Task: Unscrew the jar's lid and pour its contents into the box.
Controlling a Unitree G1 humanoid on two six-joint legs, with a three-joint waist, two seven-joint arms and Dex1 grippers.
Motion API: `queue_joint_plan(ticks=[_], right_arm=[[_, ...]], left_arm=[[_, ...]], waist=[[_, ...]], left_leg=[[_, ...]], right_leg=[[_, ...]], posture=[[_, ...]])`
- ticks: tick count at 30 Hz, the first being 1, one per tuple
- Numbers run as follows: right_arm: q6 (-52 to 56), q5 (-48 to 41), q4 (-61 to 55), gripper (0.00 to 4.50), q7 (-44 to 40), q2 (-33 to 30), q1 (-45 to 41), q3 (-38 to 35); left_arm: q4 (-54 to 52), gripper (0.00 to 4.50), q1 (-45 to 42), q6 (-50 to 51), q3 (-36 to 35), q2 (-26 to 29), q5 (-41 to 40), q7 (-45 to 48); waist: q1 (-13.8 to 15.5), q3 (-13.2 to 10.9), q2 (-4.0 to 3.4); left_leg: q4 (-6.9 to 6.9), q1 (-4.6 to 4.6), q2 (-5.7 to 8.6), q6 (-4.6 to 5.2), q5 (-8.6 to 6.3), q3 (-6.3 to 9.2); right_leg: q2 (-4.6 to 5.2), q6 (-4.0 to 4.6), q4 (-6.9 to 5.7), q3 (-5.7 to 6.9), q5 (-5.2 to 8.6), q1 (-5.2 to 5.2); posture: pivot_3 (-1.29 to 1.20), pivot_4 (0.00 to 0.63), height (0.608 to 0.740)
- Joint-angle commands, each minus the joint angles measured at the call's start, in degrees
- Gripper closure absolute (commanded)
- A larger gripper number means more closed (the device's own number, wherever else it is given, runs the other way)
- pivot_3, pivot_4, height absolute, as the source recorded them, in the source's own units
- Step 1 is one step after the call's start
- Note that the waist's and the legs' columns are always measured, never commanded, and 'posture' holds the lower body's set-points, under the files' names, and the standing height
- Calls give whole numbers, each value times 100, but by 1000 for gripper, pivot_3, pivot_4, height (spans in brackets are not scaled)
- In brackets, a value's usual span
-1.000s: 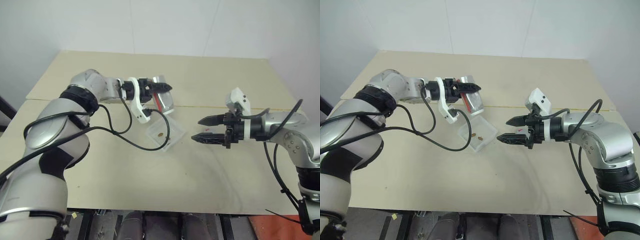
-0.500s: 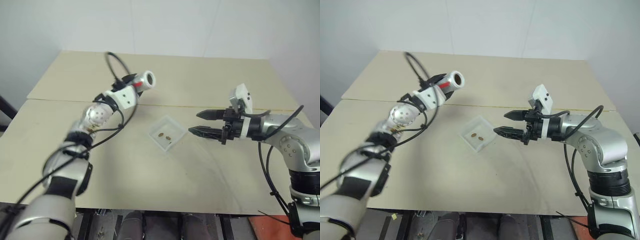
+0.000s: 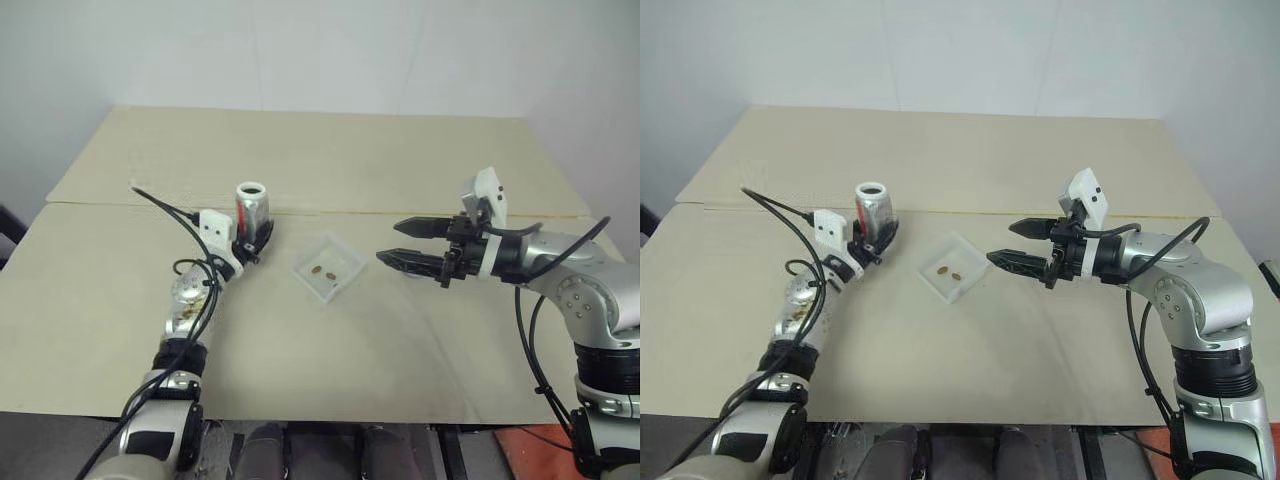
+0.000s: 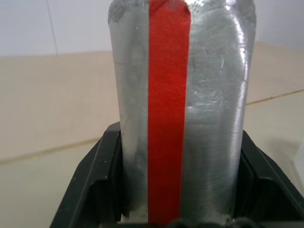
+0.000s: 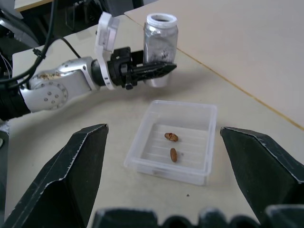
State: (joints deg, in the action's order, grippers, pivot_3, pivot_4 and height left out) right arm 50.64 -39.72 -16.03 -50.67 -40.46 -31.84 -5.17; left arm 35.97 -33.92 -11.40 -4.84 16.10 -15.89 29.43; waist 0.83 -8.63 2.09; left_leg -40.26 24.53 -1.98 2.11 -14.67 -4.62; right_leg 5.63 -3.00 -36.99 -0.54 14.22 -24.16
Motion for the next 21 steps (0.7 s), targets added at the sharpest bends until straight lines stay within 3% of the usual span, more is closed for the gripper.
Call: queue_joint_plan(ticks=[1, 9, 16, 21], right_arm=[[-73, -204, -251, 79, 30, -37, -27, -264], [-35, -353, -426, 79, 122, -86, 48, -286], [-45, -366, -486, 0, 143, -113, 81, -259], [-63, -366, -494, 0, 129, -107, 71, -239]], left_arm=[[220, 2106, -220, -404, -179, -136, 14, -14], [1320, 2106, -429, -1213, -23, -161, 690, -206], [1254, 18, -178, -1218, -77, -132, 788, -204], [954, 18, 28, -1124, -113, -106, 781, -198]], waist=[[-4, 0, 0], [-12, 1, 1], [-13, 1, 1], [-33, 2, 0]], left_leg=[[0, 0, 0, 0, 0, 1], [4, -1, 1, 8, -5, -7], [5, -5, 0, 16, -10, -7], [22, -21, -1, 17, -10, -5]], right_leg=[[0, 0, 2, -1, 0, -1], [0, 0, 4, 0, 0, 1], [1, 0, 3, -2, 0, 1], [1, 0, 3, -12, 0, 2]], posture=[[0, 150, 740], [0, 150, 740], [0, 150, 740], [0, 150, 740]])
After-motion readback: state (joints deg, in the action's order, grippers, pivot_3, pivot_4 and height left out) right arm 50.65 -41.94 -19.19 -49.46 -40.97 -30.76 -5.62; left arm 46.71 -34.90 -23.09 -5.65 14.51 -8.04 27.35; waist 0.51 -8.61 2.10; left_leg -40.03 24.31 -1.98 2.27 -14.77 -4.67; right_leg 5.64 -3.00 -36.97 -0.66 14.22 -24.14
